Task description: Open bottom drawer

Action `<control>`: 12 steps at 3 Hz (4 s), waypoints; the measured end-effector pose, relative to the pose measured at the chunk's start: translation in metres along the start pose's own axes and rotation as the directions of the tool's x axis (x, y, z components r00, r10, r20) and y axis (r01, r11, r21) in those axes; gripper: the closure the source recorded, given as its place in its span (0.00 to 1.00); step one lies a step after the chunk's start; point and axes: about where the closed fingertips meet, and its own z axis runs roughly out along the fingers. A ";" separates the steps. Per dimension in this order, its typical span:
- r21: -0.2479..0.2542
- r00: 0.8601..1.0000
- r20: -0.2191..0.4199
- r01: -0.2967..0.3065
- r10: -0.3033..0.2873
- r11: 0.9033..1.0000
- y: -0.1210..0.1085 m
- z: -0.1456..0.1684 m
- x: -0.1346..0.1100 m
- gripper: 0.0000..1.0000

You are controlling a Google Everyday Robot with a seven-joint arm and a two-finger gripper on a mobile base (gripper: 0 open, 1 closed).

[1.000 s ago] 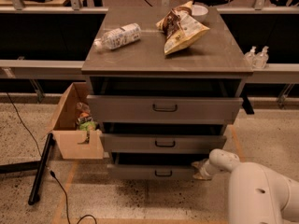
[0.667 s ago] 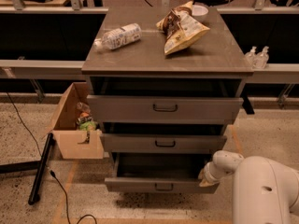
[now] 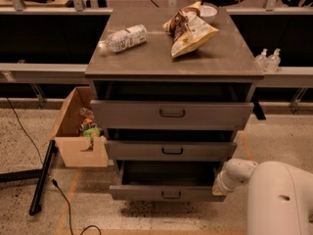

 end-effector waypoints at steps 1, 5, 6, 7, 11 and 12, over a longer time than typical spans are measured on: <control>-0.005 1.000 0.022 0.000 0.000 1.000 0.007 -0.015 -0.008 0.47; 0.137 0.988 0.116 0.089 -0.105 0.987 -0.036 -0.015 -0.037 1.00; 0.183 0.987 0.113 0.089 -0.111 0.979 -0.055 -0.009 -0.039 1.00; 0.218 0.990 0.107 0.069 -0.095 0.973 -0.065 0.002 -0.038 1.00; 0.254 0.992 0.102 0.044 -0.072 0.966 -0.087 0.050 -0.044 1.00; 0.190 0.992 0.086 0.073 -0.090 0.979 -0.082 0.068 -0.043 1.00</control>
Offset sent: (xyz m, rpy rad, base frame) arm -0.0098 0.0107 0.0470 0.0728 -0.0343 0.0299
